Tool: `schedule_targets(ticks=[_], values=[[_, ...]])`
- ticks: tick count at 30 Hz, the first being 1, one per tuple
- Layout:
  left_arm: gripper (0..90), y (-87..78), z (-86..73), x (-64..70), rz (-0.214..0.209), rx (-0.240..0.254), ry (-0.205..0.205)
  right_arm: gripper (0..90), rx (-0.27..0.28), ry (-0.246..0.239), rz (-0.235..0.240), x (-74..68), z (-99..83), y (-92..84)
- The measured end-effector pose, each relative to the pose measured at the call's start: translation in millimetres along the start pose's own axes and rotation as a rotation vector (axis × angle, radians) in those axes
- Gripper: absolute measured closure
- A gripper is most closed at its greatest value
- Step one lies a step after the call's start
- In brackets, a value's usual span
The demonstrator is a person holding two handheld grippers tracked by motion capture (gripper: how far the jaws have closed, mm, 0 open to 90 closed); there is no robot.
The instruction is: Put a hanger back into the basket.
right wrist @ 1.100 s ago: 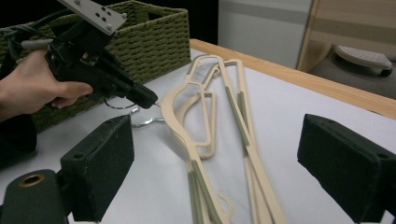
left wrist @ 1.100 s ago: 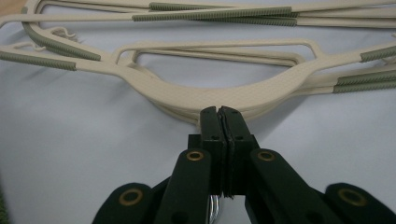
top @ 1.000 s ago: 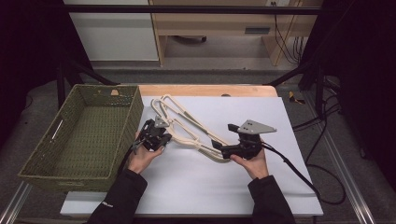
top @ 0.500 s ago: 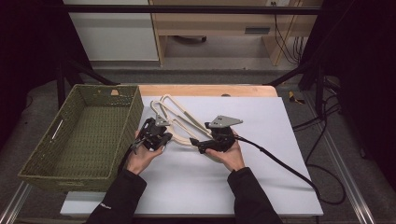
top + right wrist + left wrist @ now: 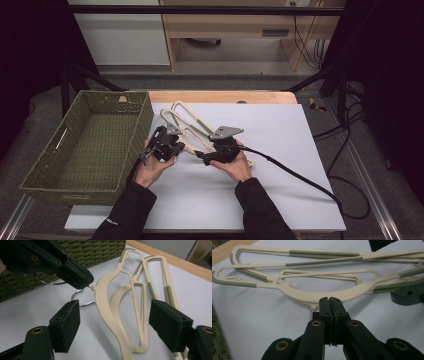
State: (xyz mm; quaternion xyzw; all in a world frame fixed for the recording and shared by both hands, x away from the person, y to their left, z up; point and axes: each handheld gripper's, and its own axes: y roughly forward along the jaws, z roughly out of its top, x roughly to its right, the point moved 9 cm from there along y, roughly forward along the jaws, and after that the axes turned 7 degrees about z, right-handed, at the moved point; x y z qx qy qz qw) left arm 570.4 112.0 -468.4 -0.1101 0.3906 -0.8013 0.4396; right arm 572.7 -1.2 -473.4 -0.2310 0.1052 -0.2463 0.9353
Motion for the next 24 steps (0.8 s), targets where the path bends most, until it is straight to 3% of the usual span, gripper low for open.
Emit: schedule_targets(ticks=[10, 18, 20, 24], values=[[88.7, -2.2, 0.5, 2.6, -0.010, -0.012, -0.008, 35.2, -0.068, -0.047, 0.026, -7.7, -3.4, 13.7], [88.7, -6.1, 2.7, 4.5, -0.018, -0.006, -0.005, 49.1, -0.158, -0.100, 0.013, -8.0, -12.8, 23.0], [88.7, -6.4, 3.8, 5.6, -0.017, 0.003, -0.010, 56.9, -0.185, -0.122, 0.010, -8.8, -16.0, 26.1], [88.7, -8.2, 4.1, 7.0, -0.026, 0.000, -0.007, 64.7, -0.201, -0.136, 0.004, -7.4, -19.0, 27.3]])
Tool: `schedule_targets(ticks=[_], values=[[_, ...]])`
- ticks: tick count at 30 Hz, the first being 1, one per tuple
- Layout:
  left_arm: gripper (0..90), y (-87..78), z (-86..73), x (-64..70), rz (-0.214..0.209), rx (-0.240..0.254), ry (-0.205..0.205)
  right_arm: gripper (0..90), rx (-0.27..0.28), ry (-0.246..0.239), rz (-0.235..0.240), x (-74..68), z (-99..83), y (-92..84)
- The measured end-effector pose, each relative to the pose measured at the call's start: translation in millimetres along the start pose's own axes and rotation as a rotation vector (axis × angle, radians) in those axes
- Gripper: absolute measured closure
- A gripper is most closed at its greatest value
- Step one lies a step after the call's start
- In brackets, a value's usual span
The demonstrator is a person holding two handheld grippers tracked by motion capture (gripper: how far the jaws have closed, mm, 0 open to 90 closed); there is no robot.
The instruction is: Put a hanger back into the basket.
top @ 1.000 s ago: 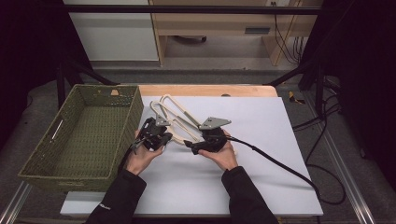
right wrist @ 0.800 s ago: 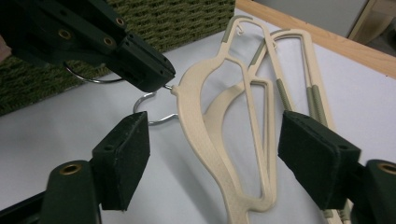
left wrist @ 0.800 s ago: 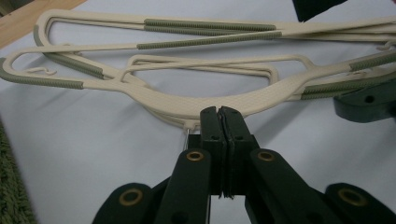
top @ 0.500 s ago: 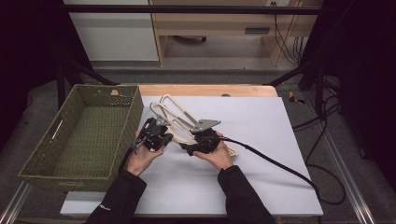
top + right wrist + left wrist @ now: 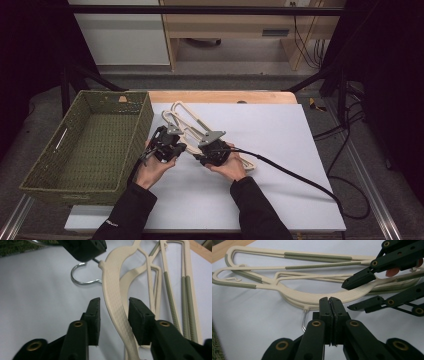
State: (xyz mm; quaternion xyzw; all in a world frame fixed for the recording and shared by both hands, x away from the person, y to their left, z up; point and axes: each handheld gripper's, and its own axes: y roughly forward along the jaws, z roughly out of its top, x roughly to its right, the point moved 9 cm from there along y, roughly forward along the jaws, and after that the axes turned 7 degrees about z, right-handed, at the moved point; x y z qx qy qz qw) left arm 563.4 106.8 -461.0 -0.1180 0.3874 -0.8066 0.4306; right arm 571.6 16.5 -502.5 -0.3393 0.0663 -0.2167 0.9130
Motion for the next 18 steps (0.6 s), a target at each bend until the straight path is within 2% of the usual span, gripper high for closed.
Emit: schedule_targets(ticks=[2, 5, 10, 11, 12, 13, 14, 15, 16, 18], values=[[88.7, -0.1, -0.1, 0.5, -0.003, 0.000, -0.002, 69.4, -0.006, -0.010, -0.010, 0.4, -1.4, 0.4], [88.7, -0.7, 0.6, 0.9, -0.005, 0.008, -0.012, 71.4, -0.003, -0.043, -0.021, 0.2, -0.8, -0.9], [88.1, -1.4, 1.3, 2.1, -0.006, 0.008, -0.004, 73.1, -0.009, -0.105, -0.041, -0.1, -2.0, -2.0], [87.6, -2.3, 2.1, 2.3, -0.009, 0.017, -0.002, 73.4, -0.009, -0.108, -0.052, 0.2, -2.0, -2.0], [85.9, -4.6, 4.2, 2.5, -0.031, 0.036, -0.003, 73.8, -0.007, -0.124, -0.052, 0.4, -2.0, -1.9], [78.9, -6.3, 6.3, 2.8, -0.042, 0.053, -0.018, 74.1, -0.010, -0.127, -0.055, -0.1, -2.5, -2.4], [67.7, -11.3, 11.8, 2.0, -0.035, 0.100, -0.033, 74.3, -0.013, -0.134, -0.060, 0.0, -2.6, -3.0], [63.1, -11.3, 11.8, 2.0, -0.035, 0.100, -0.033, 74.3, -0.013, -0.134, -0.060, 0.0, -2.6, -3.0], [63.1, -15.4, 15.0, 2.5, -0.036, 0.127, -0.043, 74.4, -0.011, -0.135, -0.063, 0.2, -2.3, -3.2], [51.6, -27.3, 22.9, 1.4, -0.044, 0.194, -0.058, 74.9, -0.008, -0.139, -0.067, 0.9, -1.3, -4.7]])
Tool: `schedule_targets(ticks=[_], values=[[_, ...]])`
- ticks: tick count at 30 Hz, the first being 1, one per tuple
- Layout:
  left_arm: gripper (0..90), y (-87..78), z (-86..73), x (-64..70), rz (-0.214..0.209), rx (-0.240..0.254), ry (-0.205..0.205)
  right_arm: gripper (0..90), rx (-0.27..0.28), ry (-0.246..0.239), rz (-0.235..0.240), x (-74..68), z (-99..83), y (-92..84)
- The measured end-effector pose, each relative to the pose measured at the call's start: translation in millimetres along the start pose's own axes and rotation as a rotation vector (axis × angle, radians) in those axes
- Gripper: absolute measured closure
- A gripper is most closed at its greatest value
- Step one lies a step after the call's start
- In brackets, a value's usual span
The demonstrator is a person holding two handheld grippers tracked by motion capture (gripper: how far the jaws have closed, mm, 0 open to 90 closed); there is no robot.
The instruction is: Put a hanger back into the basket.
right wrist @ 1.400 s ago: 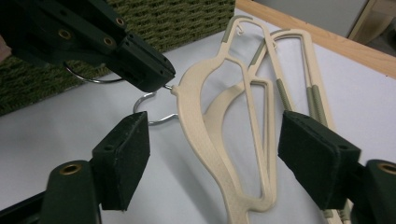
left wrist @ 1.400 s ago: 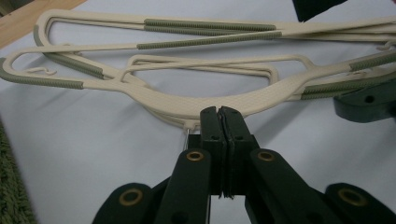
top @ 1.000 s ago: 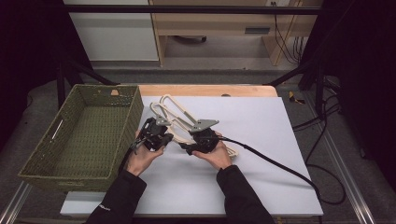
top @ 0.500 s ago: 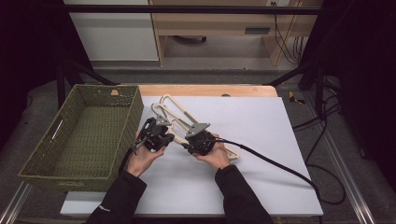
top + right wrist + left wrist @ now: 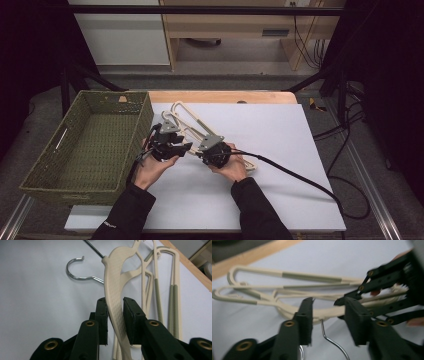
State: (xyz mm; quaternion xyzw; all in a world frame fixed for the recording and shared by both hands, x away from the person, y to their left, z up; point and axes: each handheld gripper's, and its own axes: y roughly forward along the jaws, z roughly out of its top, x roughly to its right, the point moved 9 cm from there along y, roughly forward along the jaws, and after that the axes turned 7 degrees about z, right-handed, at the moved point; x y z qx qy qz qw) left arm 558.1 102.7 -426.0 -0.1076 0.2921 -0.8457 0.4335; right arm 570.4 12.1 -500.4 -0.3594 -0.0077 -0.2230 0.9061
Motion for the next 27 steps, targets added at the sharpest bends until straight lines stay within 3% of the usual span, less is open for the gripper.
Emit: schedule_targets(ticks=[2, 5, 7, 9, 16, 22, 24, 27], values=[[43.3, -12.3, 9.3, -2.3, 0.013, 0.064, 0.000, 75.6, 0.008, -0.006, -0.014, 2.3, 1.7, -2.1], [30.1, -27.5, 17.2, -6.5, 0.022, 0.118, 0.023, 77.2, 0.024, -0.004, -0.027, 4.7, 5.5, -6.9], [20.9, -36.4, 23.3, -9.6, 0.031, 0.168, 0.002, 78.4, 0.038, -0.002, -0.042, 7.6, 8.6, -10.8], [14.7, -43.4, 25.3, -12.2, 0.024, 0.184, -0.008, 79.6, 0.045, -0.002, -0.056, 10.9, 11.1, -15.1], [6.9, -63.1, 26.0, -22.1, -0.003, 0.217, -0.031, 84.0, 0.054, 0.001, -0.102, 24.2, 17.3, -29.5], [4.2, -61.4, 20.2, -25.2, -0.006, 0.204, -0.030, 86.8, 0.062, 0.020, -0.142, 43.1, 20.8, -45.4], [3.9, -59.6, 18.0, -25.7, -0.004, 0.198, -0.024, 86.8, 0.080, 0.043, -0.121, 45.2, 23.1, -50.5], [4.0, -56.6, 14.6, -26.1, 0.005, 0.184, -0.011, 86.8, 0.090, 0.030, -0.125, 48.5, 25.7, -61.3]])
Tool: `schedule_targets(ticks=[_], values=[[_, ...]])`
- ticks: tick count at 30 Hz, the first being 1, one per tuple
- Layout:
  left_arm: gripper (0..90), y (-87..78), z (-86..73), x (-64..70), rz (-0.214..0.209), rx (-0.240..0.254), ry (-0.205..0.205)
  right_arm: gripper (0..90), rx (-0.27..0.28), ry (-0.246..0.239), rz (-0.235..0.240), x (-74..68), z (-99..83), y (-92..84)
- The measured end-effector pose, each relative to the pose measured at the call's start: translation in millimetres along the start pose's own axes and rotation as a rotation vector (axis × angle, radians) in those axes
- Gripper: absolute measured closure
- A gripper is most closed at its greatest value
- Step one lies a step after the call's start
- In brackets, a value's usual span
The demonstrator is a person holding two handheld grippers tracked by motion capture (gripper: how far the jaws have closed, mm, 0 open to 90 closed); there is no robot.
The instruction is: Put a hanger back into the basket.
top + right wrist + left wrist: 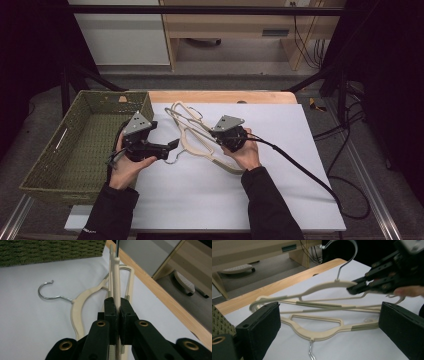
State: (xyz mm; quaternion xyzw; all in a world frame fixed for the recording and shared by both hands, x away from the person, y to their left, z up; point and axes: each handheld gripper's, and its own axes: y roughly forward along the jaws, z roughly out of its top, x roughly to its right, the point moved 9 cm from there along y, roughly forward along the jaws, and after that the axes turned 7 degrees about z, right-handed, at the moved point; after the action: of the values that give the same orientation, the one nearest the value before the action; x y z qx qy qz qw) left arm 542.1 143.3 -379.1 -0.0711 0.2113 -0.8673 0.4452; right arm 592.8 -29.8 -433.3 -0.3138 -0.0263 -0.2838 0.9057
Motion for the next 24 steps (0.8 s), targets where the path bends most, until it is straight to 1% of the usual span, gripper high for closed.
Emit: schedule_targets(ticks=[2, 4, 5, 7, 8, 9, 12, 13, 17, 20, 24], values=[[4.1, 1.4, -1.5, 1.1, -0.004, -0.004, 0.007, 86.9, 0.005, 0.004, 0.007, 1.0, 0.9, -7.2], [4.4, 2.6, -2.9, 3.6, -0.012, -0.010, 0.018, 86.8, 0.031, 0.018, 0.031, 0.7, 1.9, -18.3], [4.4, 3.3, -3.7, 5.8, -0.019, -0.014, 0.020, 86.9, 0.041, 0.026, 0.046, -0.1, 1.7, -23.7], [4.5, 5.4, -5.2, 10.3, -0.027, -0.019, 0.040, 86.9, 0.061, 0.039, 0.077, -2.1, -0.1, -34.0], [4.7, 5.9, -6.1, 11.9, -0.031, -0.025, 0.050, 86.9, 0.072, 0.053, 0.102, -4.6, -2.1, -40.2], [4.8, 7.2, -7.0, 14.8, -0.038, -0.029, 0.056, 86.9, 0.075, 0.061, 0.113, -6.1, -3.8, -43.7], [5.0, 11.3, -10.4, 22.6, -0.055, -0.045, 0.081, 86.9, 0.093, 0.087, 0.167, -13.8, -10.3, -56.0], [5.0, 12.5, -11.5, 25.2, -0.061, -0.051, 0.088, 86.9, 0.094, 0.088, 0.185, -16.6, -12.6, -59.7], [6.4, 16.3, -15.2, 37.9, -0.107, -0.067, 0.103, 86.9, 0.093, 0.110, 0.241, -28.9, -21.5, -73.1], [8.7, 19.0, -18.6, 46.5, -0.135, -0.085, 0.128, 86.9, 0.093, 0.111, 0.277, -38.3, -26.3, -80.7], [12.2, 24.1, -24.8, 59.7, -0.172, -0.112, 0.162, 86.9, 0.096, 0.104, 0.318, -51.3, -30.9, -86.1]])
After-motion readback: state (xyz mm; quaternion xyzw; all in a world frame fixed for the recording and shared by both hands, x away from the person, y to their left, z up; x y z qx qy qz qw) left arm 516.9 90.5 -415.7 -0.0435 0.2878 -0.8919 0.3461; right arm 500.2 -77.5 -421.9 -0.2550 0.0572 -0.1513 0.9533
